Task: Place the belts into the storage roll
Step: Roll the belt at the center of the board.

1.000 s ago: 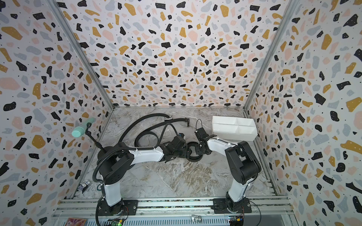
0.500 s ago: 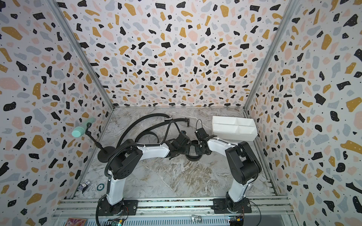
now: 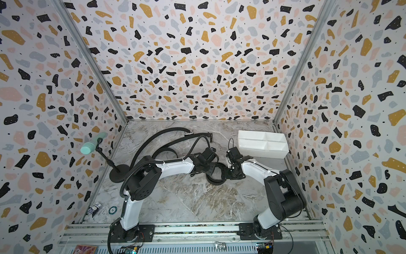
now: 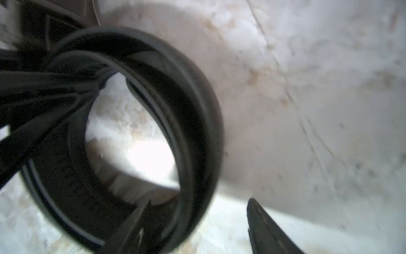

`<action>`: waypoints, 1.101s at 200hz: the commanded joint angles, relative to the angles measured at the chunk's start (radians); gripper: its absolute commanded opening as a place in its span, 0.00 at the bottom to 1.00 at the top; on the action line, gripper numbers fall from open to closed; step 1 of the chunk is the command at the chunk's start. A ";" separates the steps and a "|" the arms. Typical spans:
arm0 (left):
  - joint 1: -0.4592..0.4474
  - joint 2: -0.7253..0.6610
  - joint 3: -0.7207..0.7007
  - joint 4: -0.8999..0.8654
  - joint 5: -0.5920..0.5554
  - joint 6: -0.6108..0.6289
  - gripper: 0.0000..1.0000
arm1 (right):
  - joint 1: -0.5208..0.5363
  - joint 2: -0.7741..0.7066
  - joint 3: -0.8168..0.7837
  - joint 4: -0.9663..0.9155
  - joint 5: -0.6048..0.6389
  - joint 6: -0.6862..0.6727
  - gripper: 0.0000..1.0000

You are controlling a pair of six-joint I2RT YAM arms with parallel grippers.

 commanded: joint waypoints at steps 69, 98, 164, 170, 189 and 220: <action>-0.001 -0.008 -0.034 -0.062 0.062 0.349 0.13 | -0.183 -0.029 -0.013 0.118 -0.192 0.026 0.74; -0.019 -0.028 -0.056 -0.028 0.101 0.438 0.18 | -0.226 -0.036 0.002 0.104 -0.129 0.012 0.74; -0.067 0.035 -0.012 -0.057 0.094 0.535 0.14 | -0.267 -0.067 -0.016 0.083 -0.107 -0.006 0.75; -0.068 0.040 -0.012 -0.057 0.094 0.531 0.12 | -0.267 -0.071 -0.020 0.086 -0.114 -0.005 0.75; -0.068 0.046 -0.023 -0.035 0.099 0.506 0.05 | -0.267 -0.091 -0.059 0.107 -0.151 0.009 0.75; -0.068 0.004 -0.071 0.036 0.125 0.461 0.00 | -0.267 -0.134 -0.128 0.136 -0.195 0.026 0.75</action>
